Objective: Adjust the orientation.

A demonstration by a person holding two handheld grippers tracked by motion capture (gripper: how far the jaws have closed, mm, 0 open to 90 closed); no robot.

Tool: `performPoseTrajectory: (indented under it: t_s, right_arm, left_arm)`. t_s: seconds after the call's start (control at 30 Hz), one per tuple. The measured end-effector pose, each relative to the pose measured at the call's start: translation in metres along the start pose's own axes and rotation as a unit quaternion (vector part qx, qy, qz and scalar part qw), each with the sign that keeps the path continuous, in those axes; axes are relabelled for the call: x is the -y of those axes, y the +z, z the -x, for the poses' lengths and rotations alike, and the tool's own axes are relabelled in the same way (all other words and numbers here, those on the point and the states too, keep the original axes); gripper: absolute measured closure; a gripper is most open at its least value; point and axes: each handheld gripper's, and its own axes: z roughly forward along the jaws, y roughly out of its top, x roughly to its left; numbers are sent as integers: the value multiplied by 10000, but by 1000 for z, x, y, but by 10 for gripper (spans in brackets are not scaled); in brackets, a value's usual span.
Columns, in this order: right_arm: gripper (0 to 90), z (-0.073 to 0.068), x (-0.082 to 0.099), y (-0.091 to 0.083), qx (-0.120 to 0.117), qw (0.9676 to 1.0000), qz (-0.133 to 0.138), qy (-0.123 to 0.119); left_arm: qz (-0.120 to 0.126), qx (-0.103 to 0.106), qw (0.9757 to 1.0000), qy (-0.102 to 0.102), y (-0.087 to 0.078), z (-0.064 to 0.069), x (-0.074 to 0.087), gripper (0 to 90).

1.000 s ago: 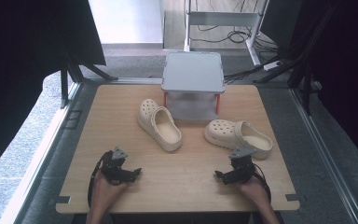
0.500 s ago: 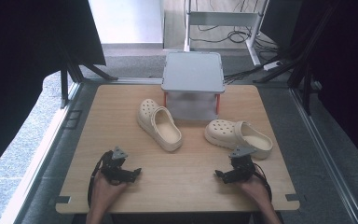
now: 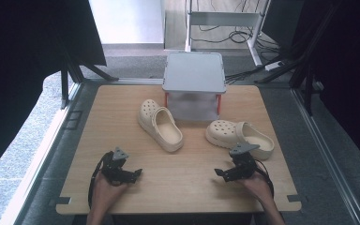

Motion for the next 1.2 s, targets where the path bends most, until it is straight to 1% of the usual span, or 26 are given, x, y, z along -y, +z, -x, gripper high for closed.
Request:
performPoseTrajectory:
  t_s: [0.07,0.13,0.2,0.23,0.27,0.33,0.37,0.43,0.47,0.5,0.57,0.7,0.87,0.9,0.93,0.97,1.03,1.1,1.2]
  right_arm:
    - [29,0,-3,0,-40,10000,15,20]
    - [23,-1,-11,-1,-168,9999,23,6]
    - [22,-2,-17,0,-232,9997,16,-8]
    - [22,-2,-17,0,-232,9997,16,-8]
    - [22,-3,-23,0,-294,9996,19,-44]
    - [22,-4,-26,1,-306,9995,16,-54]
    - [19,-4,-33,1,-341,9994,43,-97]
    - [17,-4,-40,2,-358,9993,73,-117]
    - [17,-4,-40,2,-358,9993,73,-117]
    - [17,-3,-48,3,-384,9991,105,-137]
    - [17,-3,-51,3,-401,9990,110,-143]
    - [17,1,-68,6,-476,9986,168,-145]
    - [20,4,-84,13,-545,9983,177,-43]
    - [20,4,-84,13,-545,9983,177,-43]
    - [26,6,-91,17,-589,9981,175,65]
    - [26,6,-91,17,-589,9981,175,65]
    - [50,10,-99,24,-632,9977,159,213]
    - [70,13,-105,28,-629,9975,141,273]
    - [91,17,-114,35,-539,9982,78,262]
  left_arm:
    - [0,0,10000,0,0,0,0,3]
    - [0,0,10000,0,0,0,0,3]
    - [0,-2,10000,-1,0,0,0,3]
    - [0,-2,10000,-1,0,0,0,3]
    - [1,0,10000,-2,0,0,0,3]
    - [1,0,10000,-2,0,0,0,3]
    - [0,0,10000,0,0,0,0,3]
    - [0,-1,10000,-1,0,0,0,3]
    - [0,-1,10000,-1,0,0,0,3]
    - [-1,0,10000,0,0,0,0,3]
    - [-1,0,10000,0,0,0,0,3]
    - [-1,-1,10000,-2,0,0,0,3]
    - [-1,-3,10000,9,0,0,0,3]
    - [-1,-3,10000,9,0,0,0,3]
    - [0,-3,10000,7,0,0,0,3]
    - [2,-3,10000,7,0,0,0,3]
    - [0,0,10000,-2,0,0,0,3]
    - [1,0,10000,-4,0,0,0,3]
    - [2,0,10000,-5,0,0,0,3]
